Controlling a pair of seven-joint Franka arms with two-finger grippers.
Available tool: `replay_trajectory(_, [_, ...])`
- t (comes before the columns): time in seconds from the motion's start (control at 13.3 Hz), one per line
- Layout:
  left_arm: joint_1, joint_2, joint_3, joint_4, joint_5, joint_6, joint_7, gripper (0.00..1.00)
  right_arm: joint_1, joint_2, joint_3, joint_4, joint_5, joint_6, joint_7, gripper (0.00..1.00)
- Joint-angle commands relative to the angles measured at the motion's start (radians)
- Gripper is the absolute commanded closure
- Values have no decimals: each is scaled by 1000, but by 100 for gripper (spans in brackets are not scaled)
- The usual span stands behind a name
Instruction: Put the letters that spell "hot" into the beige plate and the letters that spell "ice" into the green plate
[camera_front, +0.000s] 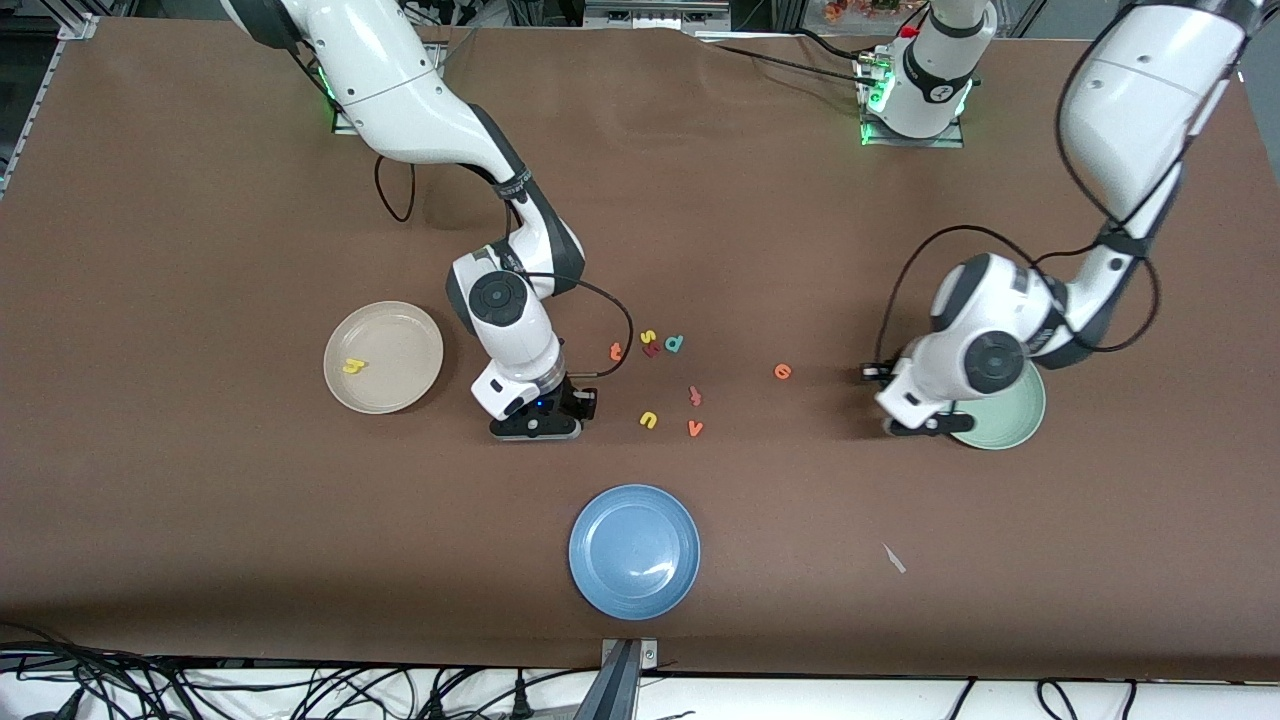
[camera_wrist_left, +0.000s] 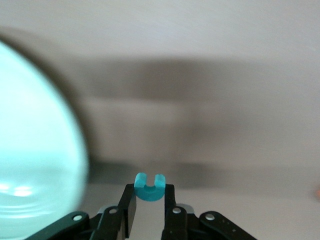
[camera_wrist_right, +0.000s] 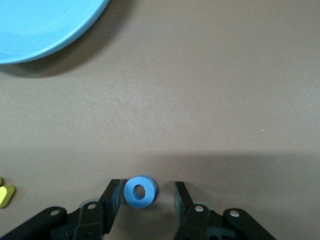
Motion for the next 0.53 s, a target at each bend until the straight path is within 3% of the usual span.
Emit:
replay_trajectory(0.0, [91,-62,-8,-11,18,-67,125,100,6,27,-3,24,-1,11,-11,52])
replay_trajectory(0.23, [181,-83,-8,-11,18,-110,279,100,12,26,-3,19,1,11,-9,62])
replay_trajectory(0.38, [194,-50,-5,-13,18,-107,288,97,15,26,-3,16,1,11,-3,63])
replay_trajectory(0.45, [197,-34,-5,-13,18,-106,287,77,19,24,-3,16,2,11,-2,64])
